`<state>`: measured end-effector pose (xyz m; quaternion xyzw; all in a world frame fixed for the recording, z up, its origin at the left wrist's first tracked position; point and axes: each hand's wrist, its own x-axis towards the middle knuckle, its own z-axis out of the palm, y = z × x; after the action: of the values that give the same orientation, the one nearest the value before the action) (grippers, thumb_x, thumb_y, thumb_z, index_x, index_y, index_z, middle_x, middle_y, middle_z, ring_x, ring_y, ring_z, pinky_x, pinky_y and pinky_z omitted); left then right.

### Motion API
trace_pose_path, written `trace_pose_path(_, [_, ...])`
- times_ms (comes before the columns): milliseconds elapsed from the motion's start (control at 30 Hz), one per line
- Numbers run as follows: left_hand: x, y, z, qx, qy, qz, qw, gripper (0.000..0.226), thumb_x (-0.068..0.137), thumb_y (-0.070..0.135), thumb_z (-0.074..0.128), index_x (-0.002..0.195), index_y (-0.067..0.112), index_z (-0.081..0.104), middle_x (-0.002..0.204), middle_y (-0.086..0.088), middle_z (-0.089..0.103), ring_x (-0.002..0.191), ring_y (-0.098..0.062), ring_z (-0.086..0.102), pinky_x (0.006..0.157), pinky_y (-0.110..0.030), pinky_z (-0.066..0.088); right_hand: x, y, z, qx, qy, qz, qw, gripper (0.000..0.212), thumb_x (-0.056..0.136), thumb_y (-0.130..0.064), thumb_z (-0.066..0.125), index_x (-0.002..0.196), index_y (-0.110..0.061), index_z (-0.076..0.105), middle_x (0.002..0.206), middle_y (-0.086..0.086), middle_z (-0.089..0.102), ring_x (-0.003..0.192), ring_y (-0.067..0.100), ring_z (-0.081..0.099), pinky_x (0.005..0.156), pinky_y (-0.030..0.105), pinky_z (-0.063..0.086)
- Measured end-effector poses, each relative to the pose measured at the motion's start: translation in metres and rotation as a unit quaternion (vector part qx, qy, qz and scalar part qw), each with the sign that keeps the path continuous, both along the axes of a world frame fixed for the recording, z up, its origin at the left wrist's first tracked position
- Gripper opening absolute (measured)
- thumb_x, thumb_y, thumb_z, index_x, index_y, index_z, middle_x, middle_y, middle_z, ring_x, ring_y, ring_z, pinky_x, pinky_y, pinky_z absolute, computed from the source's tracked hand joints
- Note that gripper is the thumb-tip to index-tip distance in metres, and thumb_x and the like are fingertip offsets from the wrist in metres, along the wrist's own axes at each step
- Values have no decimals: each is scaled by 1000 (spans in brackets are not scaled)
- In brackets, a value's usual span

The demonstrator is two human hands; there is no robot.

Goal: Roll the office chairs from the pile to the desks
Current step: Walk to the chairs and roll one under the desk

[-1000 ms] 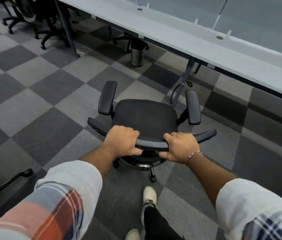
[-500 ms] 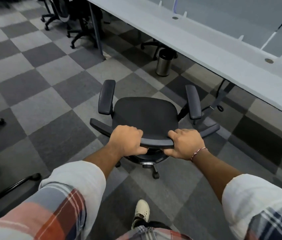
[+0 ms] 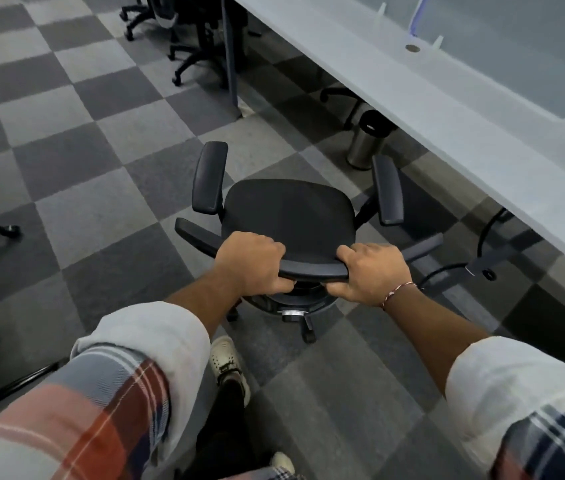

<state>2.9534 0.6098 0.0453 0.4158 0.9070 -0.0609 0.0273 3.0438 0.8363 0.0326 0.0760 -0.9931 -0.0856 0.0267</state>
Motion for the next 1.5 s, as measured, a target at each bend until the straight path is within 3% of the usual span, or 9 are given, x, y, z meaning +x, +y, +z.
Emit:
trace_pose_path(200, [-97,9,0,9,-6,-1,1000,51,79,73,52,75,22,50,65,9,48,60,-14,50,54,-29,37,-96,9,-3,-21,13,-4,1000,54,67,-72,53,79,-20,57,63,0,56,54,24,57,49,30,45])
trace_pose_path(533, [-286,25,-1,15,-33,-3,999,49,81,69,56,84,22,44,70,8,40,70,-19,50,63,-33,39,-281,22,-4,-23,14,-17,999,54,67,-74,47,77,-21,55,65,-1,56,57,24,59,49,31,43])
trace_pose_path(700, [-368,44,-3,24,-23,-7,999,51,81,71,56,84,21,43,73,6,45,74,-22,60,61,-32,39,-365,43,-4,-16,-6,-16,1000,56,69,-75,45,80,-22,55,67,-1,56,60,24,60,52,33,48])
trace_pose_path(867, [-445,63,-2,40,-11,6,999,51,81,70,56,79,20,45,67,7,44,64,-18,51,59,-31,35,-451,67,-6,-19,-29,-12,999,56,72,-78,44,89,-25,53,76,-4,57,69,22,60,61,35,51])
trace_pose_path(967, [-489,71,-6,48,-6,12,999,50,81,69,56,76,20,45,62,8,40,61,-18,50,58,-31,37,-500,78,-10,-17,-13,6,1000,59,71,-78,41,87,-23,56,71,-2,56,63,23,59,56,35,50])
trace_pose_path(1133, [-568,72,-6,57,3,16,998,50,80,70,56,74,21,46,66,6,52,62,-18,59,58,-30,44,-582,83,-11,-22,20,38,999,58,70,-75,42,79,-19,58,63,1,56,53,25,58,48,31,43])
trace_pose_path(1500, [-737,53,-6,32,12,15,999,53,75,74,54,82,21,59,75,6,63,68,-19,62,60,-30,37,-740,58,-9,-54,52,32,997,55,68,-71,44,72,-18,56,57,2,53,47,27,55,46,28,35])
